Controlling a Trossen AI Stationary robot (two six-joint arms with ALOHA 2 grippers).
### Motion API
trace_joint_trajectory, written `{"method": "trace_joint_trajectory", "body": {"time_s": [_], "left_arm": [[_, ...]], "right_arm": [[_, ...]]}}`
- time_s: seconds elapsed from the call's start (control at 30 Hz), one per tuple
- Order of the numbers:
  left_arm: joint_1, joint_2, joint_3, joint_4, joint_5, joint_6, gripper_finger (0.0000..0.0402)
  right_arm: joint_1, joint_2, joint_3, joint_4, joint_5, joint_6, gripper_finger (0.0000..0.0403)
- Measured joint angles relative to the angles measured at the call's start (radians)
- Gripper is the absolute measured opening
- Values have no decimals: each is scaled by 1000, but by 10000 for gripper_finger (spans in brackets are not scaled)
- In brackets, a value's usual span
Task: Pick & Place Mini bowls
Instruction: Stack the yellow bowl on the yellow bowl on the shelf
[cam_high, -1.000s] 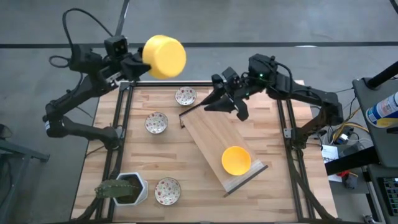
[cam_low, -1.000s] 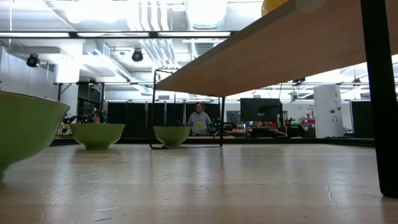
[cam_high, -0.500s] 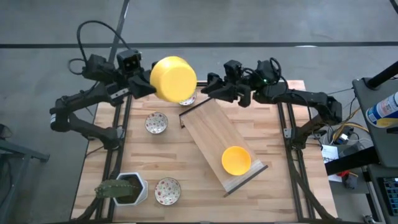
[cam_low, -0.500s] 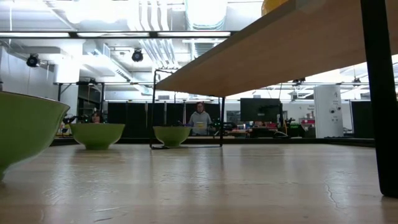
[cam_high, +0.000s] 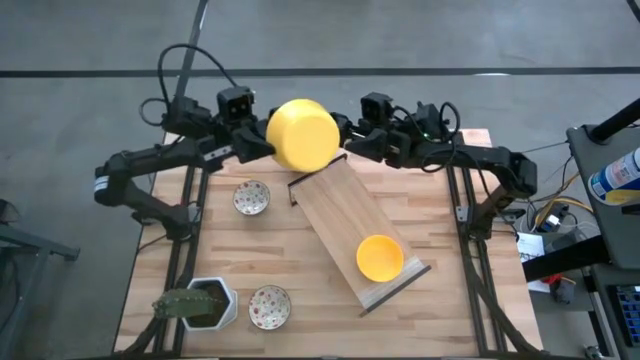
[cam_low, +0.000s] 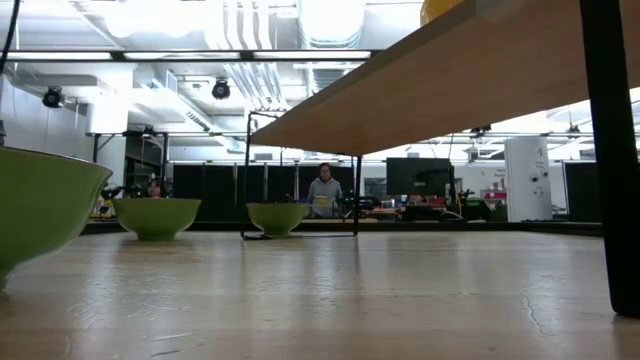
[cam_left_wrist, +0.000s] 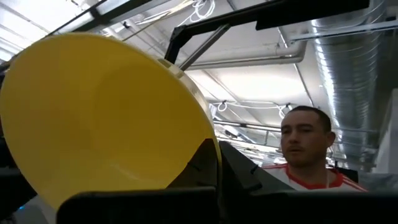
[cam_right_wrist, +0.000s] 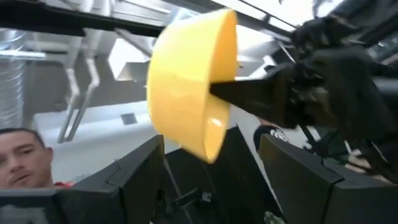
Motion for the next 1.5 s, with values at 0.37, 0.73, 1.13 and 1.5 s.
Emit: {"method": "trace_joint_trajectory", "body": {"time_s": [0.37, 0.73, 1.13, 1.5], "left_arm": [[-11, 28, 0, 68, 2, -31, 0], [-10, 50, 0, 65, 2, -40, 0], [-9, 51, 0, 26, -71, -80, 18], [23, 48, -1, -20, -86, -79, 140]], "right_arm": [[20, 57, 72, 123, -63, 14, 209], [21, 57, 85, 128, -78, 13, 134], [27, 51, 88, 149, -119, 21, 14], [26, 33, 85, 132, -103, 56, 10]]}}
